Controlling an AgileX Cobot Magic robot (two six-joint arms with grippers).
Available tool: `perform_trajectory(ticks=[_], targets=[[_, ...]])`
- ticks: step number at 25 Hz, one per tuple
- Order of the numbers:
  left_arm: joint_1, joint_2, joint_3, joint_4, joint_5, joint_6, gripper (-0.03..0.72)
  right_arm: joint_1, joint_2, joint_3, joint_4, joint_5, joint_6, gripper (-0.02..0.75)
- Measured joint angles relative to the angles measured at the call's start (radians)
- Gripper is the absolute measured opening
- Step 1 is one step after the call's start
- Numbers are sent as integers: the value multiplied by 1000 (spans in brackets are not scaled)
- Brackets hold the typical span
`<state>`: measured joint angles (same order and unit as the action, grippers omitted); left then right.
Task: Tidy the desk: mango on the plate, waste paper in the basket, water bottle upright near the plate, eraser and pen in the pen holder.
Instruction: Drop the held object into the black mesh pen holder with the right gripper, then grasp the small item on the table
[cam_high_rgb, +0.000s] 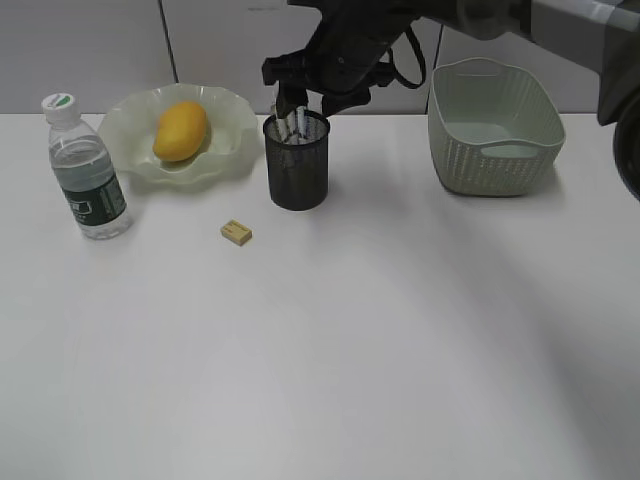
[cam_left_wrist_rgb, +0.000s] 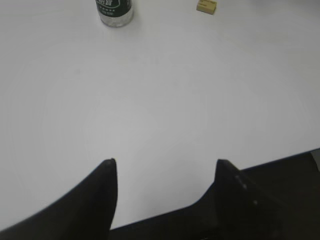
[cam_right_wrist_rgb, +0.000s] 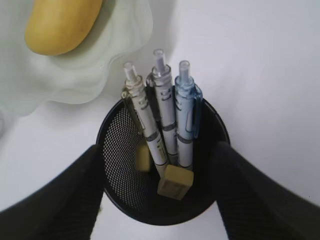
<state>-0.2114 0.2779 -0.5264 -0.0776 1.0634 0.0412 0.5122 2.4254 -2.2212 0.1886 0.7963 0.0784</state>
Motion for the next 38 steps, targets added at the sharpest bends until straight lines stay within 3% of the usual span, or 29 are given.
perform_trajectory(ticks=[10, 18, 24, 29, 38], targets=[[0, 0, 0, 0, 0, 0, 466, 0, -33, 0, -2, 171, -37, 529], [0, 0, 0, 0, 0, 0, 466, 0, -90, -1, -85, 386, -46, 510], [0, 0, 0, 0, 0, 0, 466, 0, -140, 22, -112, 410, -46, 510], [0, 0, 0, 0, 0, 0, 466, 0, -256, 129, -133, 411, -46, 510], [0, 0, 0, 0, 0, 0, 466, 0, -467, 491, -141, 411, -68, 489]])
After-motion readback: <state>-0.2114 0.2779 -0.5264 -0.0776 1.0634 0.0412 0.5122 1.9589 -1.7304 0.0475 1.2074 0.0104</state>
